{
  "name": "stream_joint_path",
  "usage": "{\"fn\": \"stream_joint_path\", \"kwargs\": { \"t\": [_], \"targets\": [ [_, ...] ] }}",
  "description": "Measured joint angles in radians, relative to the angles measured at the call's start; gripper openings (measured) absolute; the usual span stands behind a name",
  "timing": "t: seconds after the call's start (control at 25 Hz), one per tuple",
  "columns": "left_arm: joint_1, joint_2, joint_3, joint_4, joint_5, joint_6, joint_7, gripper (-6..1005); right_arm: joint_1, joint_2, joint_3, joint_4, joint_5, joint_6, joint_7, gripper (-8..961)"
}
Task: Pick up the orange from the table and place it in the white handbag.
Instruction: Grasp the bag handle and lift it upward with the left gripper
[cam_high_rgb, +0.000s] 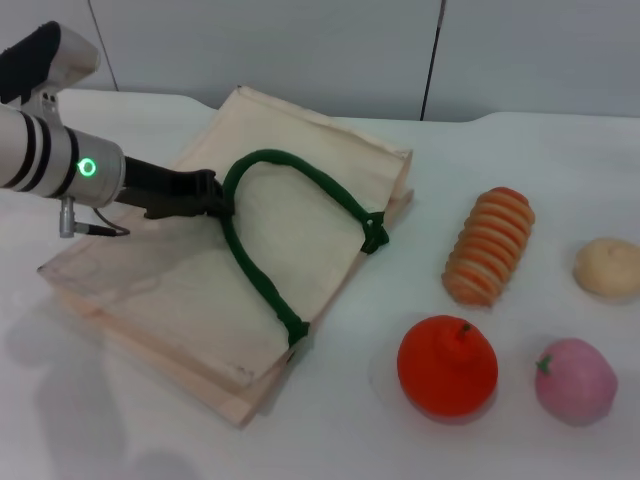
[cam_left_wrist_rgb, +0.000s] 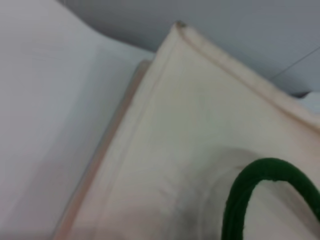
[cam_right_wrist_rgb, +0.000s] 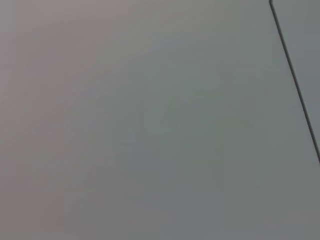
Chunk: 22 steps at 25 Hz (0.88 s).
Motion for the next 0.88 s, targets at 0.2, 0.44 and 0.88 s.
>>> {"fn": "stream_joint_path", "kwargs": {
  "t": [0.2, 0.44, 0.88],
  "targets": [
    [0.012, 0.000, 0.000, -0.007, -0.075, 0.045, 0.050, 118, -0.001, 0.000, 0.000, 0.000, 0.000, -0.002, 0.000, 651],
    [0.022, 0.000, 0.002, -0.020, -0.219, 0.165, 0.193, 118, -0.007, -0.002, 0.000, 0.000, 0.000, -0.002, 0.000, 650],
    [0.059, 0.008, 0.002, -0.043, -0.502, 0.462, 0.377, 117, -0.008, -0.002, 0.000, 0.000, 0.000, -0.002, 0.000, 651]
  ]
}}
